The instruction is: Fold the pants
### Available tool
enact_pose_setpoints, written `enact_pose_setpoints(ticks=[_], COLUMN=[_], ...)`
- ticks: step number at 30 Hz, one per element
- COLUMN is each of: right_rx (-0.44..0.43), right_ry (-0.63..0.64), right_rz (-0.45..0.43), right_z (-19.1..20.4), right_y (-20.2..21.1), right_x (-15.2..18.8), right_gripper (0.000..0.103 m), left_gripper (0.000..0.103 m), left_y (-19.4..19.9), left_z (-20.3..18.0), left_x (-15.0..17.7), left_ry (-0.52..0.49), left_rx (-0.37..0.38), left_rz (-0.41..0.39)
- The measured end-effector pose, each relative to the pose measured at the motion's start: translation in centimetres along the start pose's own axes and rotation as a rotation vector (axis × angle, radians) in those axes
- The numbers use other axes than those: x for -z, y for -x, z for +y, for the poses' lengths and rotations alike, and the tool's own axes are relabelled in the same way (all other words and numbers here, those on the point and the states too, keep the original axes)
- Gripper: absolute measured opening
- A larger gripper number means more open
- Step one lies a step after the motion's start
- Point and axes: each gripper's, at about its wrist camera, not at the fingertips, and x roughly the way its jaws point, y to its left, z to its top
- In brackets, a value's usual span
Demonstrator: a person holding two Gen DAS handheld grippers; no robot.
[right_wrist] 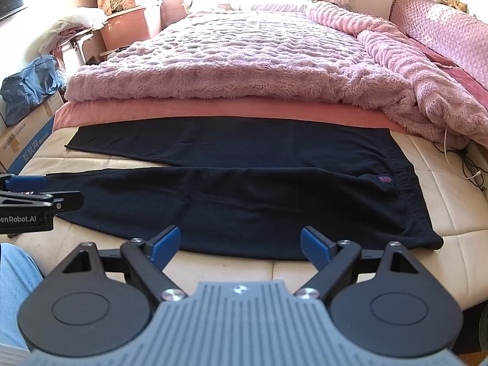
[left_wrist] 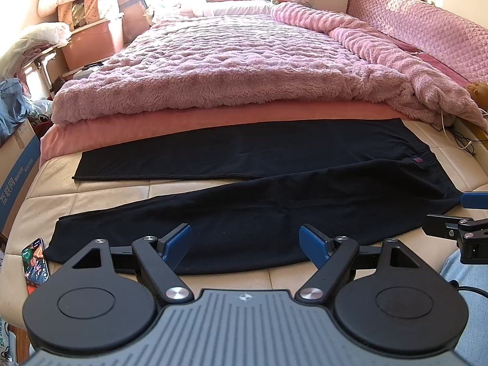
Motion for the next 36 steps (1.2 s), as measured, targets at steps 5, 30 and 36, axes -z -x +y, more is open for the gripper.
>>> enact_pose_setpoints(ticks=[5, 30, 36], right_rx=[0.000, -0.001, -0.001], right_ry=[0.000, -0.003, -0.003], right_rz=[0.000, 0.000, 0.000], right_z=[-0.01, -0.06, -0.05], right_y=[0.01, -0.01, -0.01], right_x=[0.02, 0.03, 0.02], right_gripper=[0.082, 0.082, 0.082], left_gripper=[0.094, 0.094, 0.094], left_y=[0.03, 0.27, 0.29], left_z=[0.00, -0.16, -0.19], left_x=[-0.02, 0.00, -0.03], left_ry=[0.001, 0.003, 0.002], left_rx=[0.000, 0.002, 0.003], left_rz=[-0.001, -0.003, -0.003])
